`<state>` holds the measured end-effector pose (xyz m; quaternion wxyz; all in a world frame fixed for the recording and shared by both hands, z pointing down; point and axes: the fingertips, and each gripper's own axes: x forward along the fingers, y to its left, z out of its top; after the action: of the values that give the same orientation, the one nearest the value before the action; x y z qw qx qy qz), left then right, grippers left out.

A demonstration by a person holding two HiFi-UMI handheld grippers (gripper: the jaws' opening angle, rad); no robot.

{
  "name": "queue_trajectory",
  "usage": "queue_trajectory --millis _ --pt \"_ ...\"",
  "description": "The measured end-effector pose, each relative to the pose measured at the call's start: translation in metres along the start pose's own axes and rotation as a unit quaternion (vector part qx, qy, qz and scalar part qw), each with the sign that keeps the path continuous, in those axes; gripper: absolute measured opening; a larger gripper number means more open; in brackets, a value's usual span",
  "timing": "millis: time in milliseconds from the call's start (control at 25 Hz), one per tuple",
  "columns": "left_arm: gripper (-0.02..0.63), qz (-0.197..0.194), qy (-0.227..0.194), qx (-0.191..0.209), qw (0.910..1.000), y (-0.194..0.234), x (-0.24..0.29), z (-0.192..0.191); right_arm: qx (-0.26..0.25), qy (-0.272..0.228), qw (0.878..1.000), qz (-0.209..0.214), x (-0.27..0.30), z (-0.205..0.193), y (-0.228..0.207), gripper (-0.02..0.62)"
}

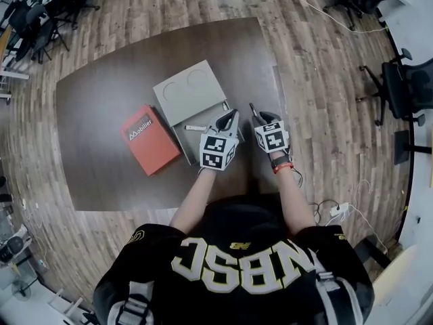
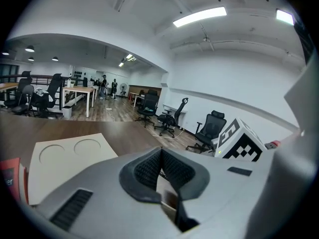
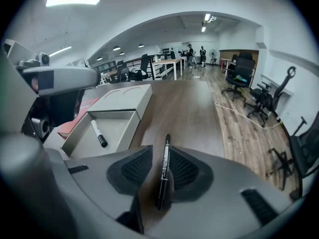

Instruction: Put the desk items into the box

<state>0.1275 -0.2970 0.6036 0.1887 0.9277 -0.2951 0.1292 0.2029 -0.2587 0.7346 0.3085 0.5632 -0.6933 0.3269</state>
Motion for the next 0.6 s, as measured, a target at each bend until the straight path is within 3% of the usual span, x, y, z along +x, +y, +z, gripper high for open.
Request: queue_trajectory --millis 600 --pt "0.015 0.018 0.018 -0.01 0.9996 0.016 0.007 -0.013 -0.016 0.059 0.998 0.0 0.029 -0.022 -0.004 0.091"
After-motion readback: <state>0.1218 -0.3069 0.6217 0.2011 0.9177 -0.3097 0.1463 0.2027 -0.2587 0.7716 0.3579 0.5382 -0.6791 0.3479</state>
